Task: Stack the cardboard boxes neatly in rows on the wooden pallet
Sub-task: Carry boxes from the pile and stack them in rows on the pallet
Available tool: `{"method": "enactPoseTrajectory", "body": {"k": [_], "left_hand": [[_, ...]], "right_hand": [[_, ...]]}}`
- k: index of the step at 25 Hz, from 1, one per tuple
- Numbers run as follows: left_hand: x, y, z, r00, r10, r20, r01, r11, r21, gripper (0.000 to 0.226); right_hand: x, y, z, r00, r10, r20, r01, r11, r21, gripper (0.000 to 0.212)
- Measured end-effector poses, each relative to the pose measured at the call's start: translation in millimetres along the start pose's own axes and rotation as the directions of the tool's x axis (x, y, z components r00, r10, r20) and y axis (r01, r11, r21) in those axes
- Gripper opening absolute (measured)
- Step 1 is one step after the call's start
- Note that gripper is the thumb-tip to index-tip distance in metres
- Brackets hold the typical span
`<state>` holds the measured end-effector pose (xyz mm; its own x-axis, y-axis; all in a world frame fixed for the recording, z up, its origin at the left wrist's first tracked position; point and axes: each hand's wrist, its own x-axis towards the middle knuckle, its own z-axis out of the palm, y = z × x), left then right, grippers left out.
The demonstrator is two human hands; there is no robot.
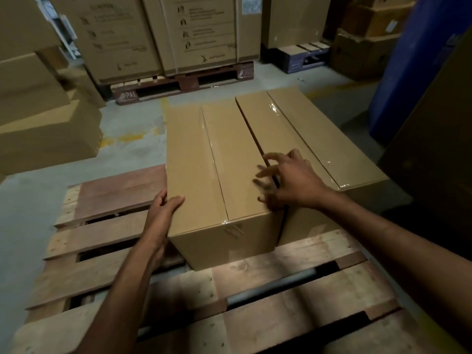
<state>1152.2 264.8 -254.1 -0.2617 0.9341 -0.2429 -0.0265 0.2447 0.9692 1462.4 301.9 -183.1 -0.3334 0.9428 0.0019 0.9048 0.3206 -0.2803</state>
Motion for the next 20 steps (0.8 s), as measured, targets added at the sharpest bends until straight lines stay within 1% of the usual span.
{"method": "enactPoseTrajectory", "body": {"k": [2, 3, 5, 8, 14, 20], "left_hand": [[5, 1, 7, 1.0, -0.023, 0.002, 0.023, 1.0, -0.009, 0.053], [6, 0, 12, 1.0, -0.02, 0.001, 0.02, 1.0, 0.0, 0.057], [6, -2, 18, 1.0, -0.005, -0.003, 0.005, 1.0, 0.02, 0.062], [6, -1, 21, 1.0, -0.008, -0.009, 0.008, 1.0, 0.004, 0.061], [7, 4, 23, 0.999, -0.013, -0.042, 0.011, 0.999, -0.05, 0.055], [11, 7, 24, 1.0, -0.021, -0.019, 0.02, 0.998, -0.053, 0.052]], "right_hand": [[10, 15, -1, 0.993, 0.086, -0.081, -0.083, 0.996, 0.042, 0.05], [13, 24, 1, 0.989, 0.13, -0.075, -0.126, 0.99, 0.056, 0.045], [13, 44, 11, 0.985, 0.171, -0.011, -0.17, 0.983, 0.072, 0.044], [8, 57, 22, 0.988, 0.154, 0.023, -0.155, 0.984, 0.084, 0.049], [4, 58, 22, 0.992, 0.124, 0.013, -0.124, 0.99, 0.07, 0.052], [1, 60, 24, 0.994, 0.11, -0.002, -0.11, 0.991, 0.078, 0.05]]}}
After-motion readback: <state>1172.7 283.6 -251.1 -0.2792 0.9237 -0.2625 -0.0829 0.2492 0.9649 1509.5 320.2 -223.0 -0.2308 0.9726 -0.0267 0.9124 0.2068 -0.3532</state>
